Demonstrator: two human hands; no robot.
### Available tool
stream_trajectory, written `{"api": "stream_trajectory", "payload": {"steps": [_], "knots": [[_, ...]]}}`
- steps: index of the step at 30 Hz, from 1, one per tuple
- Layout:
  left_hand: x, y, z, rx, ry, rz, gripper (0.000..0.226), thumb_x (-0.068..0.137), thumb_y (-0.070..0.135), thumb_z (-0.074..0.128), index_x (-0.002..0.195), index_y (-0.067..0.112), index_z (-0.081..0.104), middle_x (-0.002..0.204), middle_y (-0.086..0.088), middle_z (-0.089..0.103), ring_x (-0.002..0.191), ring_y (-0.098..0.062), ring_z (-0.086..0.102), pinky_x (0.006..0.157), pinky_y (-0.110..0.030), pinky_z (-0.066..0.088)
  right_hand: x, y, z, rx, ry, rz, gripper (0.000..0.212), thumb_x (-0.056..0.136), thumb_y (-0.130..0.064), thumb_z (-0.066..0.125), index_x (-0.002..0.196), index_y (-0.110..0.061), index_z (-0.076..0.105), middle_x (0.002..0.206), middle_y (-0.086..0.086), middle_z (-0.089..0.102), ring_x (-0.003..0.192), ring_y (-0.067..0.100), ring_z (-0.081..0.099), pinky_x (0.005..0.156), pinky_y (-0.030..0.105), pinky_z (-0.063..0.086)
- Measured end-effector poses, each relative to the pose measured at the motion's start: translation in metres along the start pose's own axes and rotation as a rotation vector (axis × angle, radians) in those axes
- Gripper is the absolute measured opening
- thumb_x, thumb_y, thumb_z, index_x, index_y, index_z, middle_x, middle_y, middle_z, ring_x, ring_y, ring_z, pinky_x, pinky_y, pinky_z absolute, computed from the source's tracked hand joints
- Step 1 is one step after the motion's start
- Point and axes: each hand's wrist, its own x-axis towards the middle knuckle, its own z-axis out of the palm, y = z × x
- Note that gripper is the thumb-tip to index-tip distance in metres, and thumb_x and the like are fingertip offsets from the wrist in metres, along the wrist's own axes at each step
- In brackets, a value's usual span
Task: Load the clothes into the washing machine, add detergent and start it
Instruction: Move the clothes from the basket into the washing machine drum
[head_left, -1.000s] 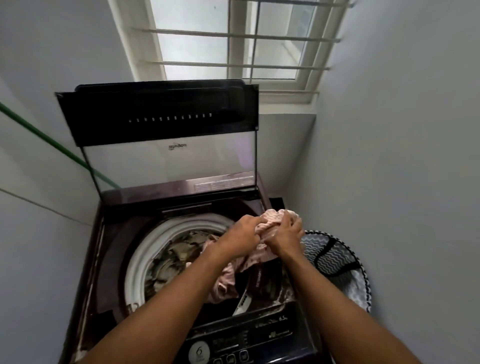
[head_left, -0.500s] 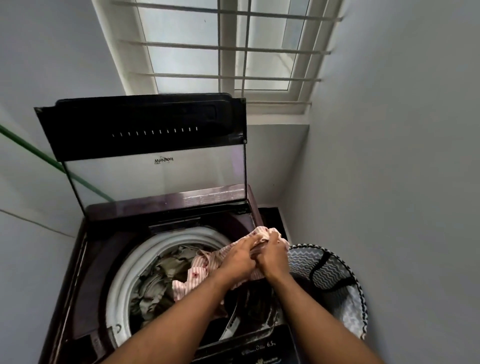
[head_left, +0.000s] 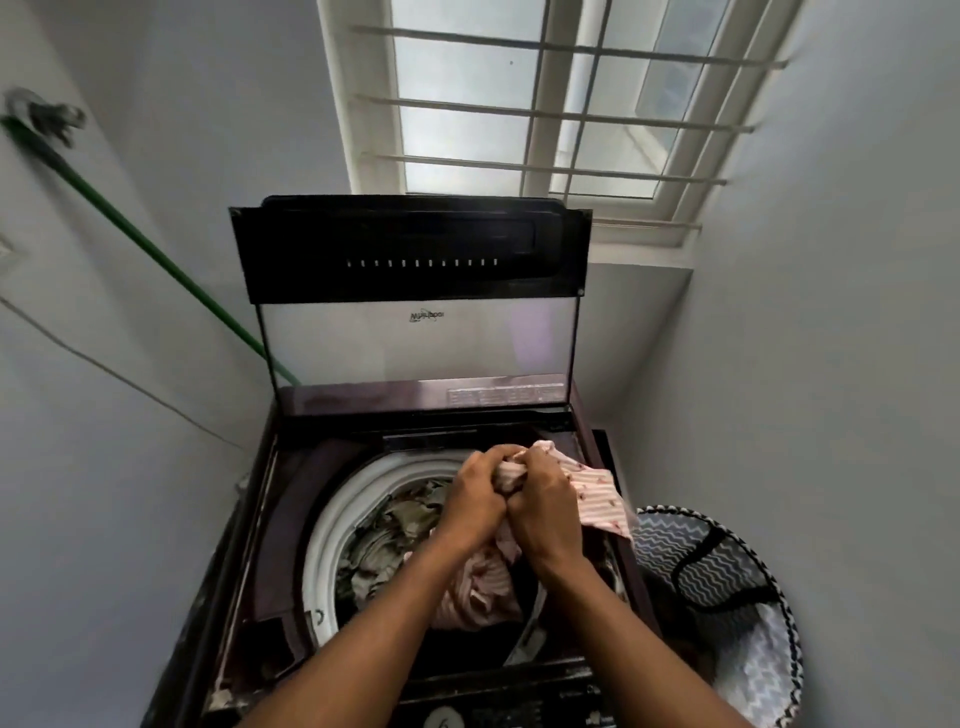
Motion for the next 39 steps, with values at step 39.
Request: {"api": "stream_trajectory", "payload": {"steps": [39], "knots": [[0.006, 0.017, 0.107, 0.288, -0.447, 0.194, 0.09, 0.077, 0.004, 0.052, 0.158, 0.017, 0.015, 0.163, -0.002, 0.023, 0.148, -0.021, 0.025, 0.122, -0.028, 0.016, -0.003, 0.122, -0.024, -0.128, -0.237, 0.451, 0.051, 0.099, -0.057, 0.024, 0.116, -0.013, 0.045, 0.111, 0.019, 0.059, 0.103, 0.04, 0.059, 0.083, 0.045, 0.047]]}}
